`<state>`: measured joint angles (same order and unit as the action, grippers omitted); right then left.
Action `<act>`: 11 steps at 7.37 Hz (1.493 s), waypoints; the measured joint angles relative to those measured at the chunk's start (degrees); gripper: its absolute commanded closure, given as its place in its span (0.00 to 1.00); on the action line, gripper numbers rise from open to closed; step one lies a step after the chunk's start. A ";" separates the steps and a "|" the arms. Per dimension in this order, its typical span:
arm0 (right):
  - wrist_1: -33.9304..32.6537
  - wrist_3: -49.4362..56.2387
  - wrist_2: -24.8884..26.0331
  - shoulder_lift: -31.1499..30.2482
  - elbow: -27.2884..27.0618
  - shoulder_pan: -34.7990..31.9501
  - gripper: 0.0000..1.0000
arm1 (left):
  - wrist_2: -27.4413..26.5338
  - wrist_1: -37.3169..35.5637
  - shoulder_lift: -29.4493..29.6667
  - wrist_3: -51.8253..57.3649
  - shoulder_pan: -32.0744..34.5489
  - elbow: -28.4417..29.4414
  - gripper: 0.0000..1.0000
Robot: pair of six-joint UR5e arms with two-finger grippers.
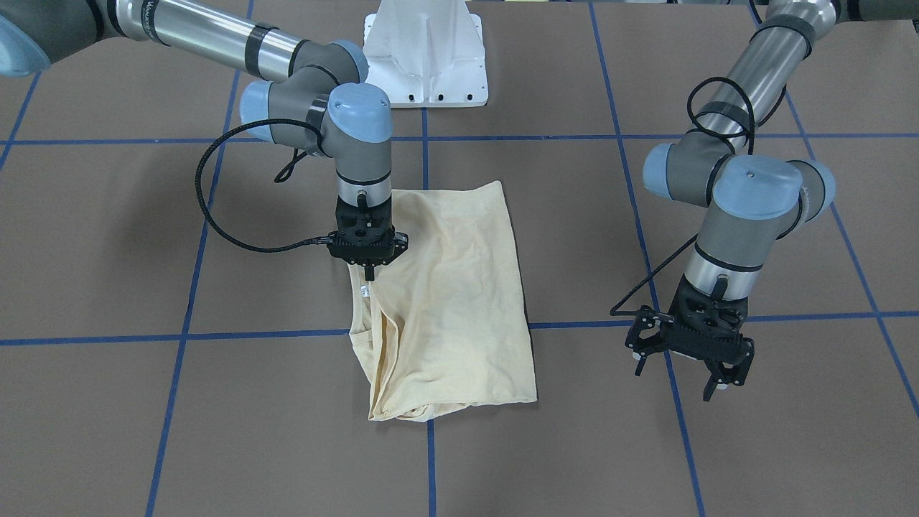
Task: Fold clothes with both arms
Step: 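Release the fabric and raise the right gripper away from the shirt, then lower both grippers to the shirt's edge nearest the robot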
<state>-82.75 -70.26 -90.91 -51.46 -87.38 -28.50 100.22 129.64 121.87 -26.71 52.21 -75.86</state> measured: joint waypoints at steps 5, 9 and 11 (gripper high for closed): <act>0.56 -0.30 0.46 -6.70 -5.79 -0.74 0.00 | 0.08 0.00 0.00 -0.03 0.00 -0.19 0.00; -0.03 -0.46 -1.38 -9.30 -14.56 -3.08 0.00 | 6.02 -0.71 -2.37 -11.60 -2.33 -7.06 0.00; 0.31 -1.37 -2.26 -17.72 -23.82 -3.06 0.00 | 5.93 -1.01 -8.77 -21.67 -8.97 -17.61 0.00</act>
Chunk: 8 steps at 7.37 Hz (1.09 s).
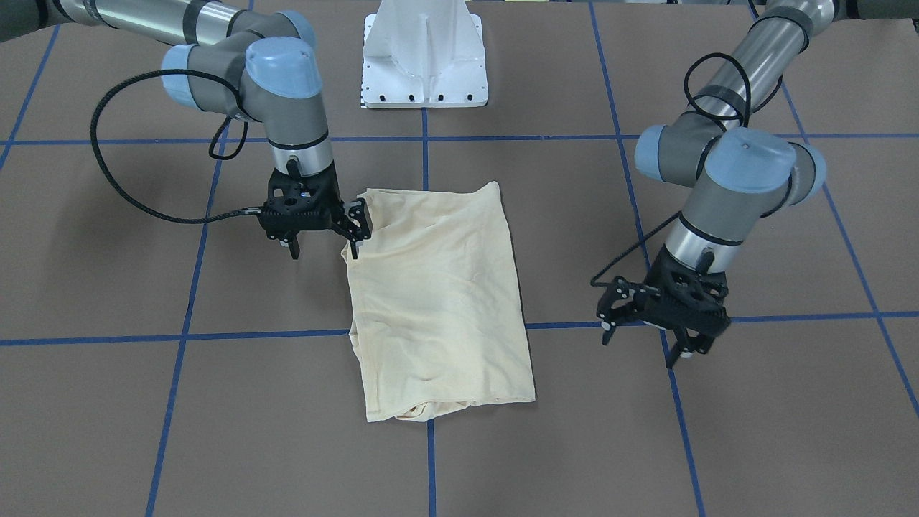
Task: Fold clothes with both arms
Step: 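Lower both grippers to the shirt's edge nearest the robot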
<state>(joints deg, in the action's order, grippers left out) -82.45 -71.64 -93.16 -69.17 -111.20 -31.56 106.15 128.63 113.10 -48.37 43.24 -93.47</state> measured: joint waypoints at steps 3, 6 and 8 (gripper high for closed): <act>4.65 -4.56 -0.29 -7.81 -5.68 0.95 0.00 | -10.33 -3.72 -4.43 -16.55 -15.45 -8.79 0.00; 12.62 -5.04 -0.18 -13.47 -5.98 1.17 0.00 | -16.44 -9.96 -3.73 -24.66 -24.15 -10.18 0.31; 13.28 -5.08 0.05 -13.89 -5.94 1.25 0.00 | -16.83 -11.29 -2.76 -25.59 -25.98 -9.83 0.39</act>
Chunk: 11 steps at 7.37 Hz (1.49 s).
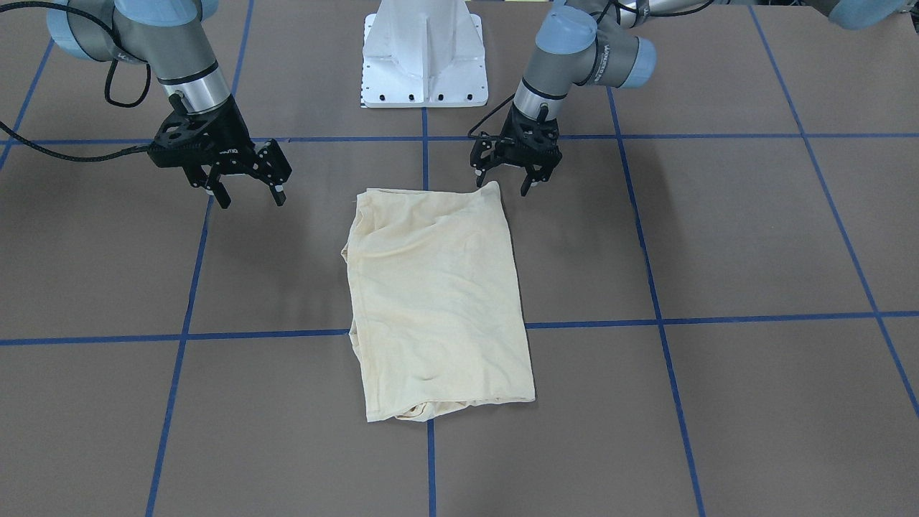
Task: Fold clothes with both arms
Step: 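Lower both grippers to the shirt's edge nearest the robot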
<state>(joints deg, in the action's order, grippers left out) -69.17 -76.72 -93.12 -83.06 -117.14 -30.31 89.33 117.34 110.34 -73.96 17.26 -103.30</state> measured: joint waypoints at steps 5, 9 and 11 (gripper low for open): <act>0.09 -0.01 0.30 0.39 0.40 0.41 0.00 | 0.07 -0.37 1.14 -0.03 -0.55 0.80 0.74; 0.08 0.00 0.65 0.70 0.63 1.28 0.00 | 0.00 -0.61 1.49 -0.07 -0.32 0.96 1.00; -0.81 -3.74 2.94 3.28 1.84 3.68 0.03 | -0.02 -1.04 1.46 -0.05 0.04 0.90 1.00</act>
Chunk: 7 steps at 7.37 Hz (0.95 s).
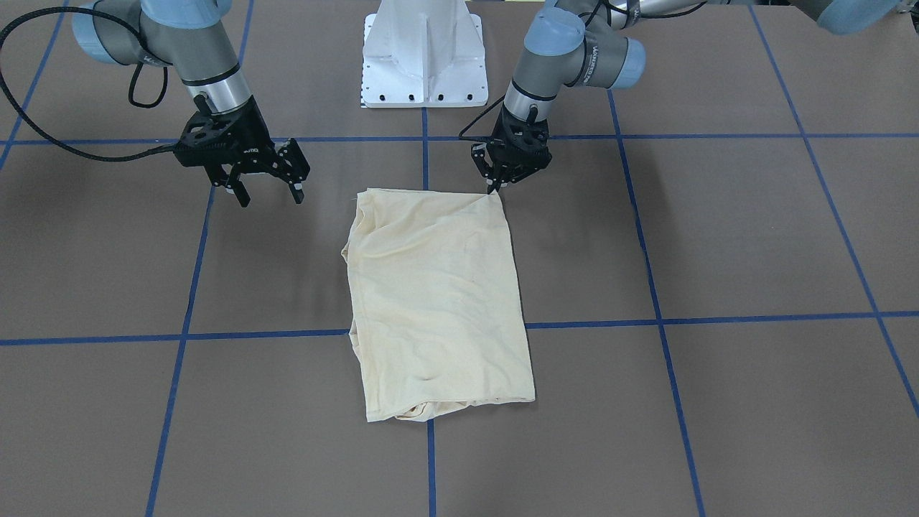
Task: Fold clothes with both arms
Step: 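Lower both grippers to the shirt's edge nearest the robot, then grasp the near edge with both grippers and lift it slightly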
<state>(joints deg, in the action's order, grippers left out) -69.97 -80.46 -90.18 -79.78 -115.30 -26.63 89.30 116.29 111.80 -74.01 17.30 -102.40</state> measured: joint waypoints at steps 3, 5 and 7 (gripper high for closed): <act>-13.13 -17.51 6.29 11.45 3.19 6.91 0.07 | 0.01 -0.04 0.01 0.01 0.10 -0.16 1.00; -15.85 -26.49 11.03 18.04 9.16 9.95 0.15 | 0.07 -0.02 0.07 0.01 0.10 -0.34 1.00; -14.96 -26.66 14.17 20.16 12.82 10.44 0.13 | 0.08 -0.01 0.08 0.01 0.11 -0.54 1.00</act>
<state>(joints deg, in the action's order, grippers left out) -84.94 -107.12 -76.01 -59.62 -102.49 -16.19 89.38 116.28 111.88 -74.00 17.40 -102.95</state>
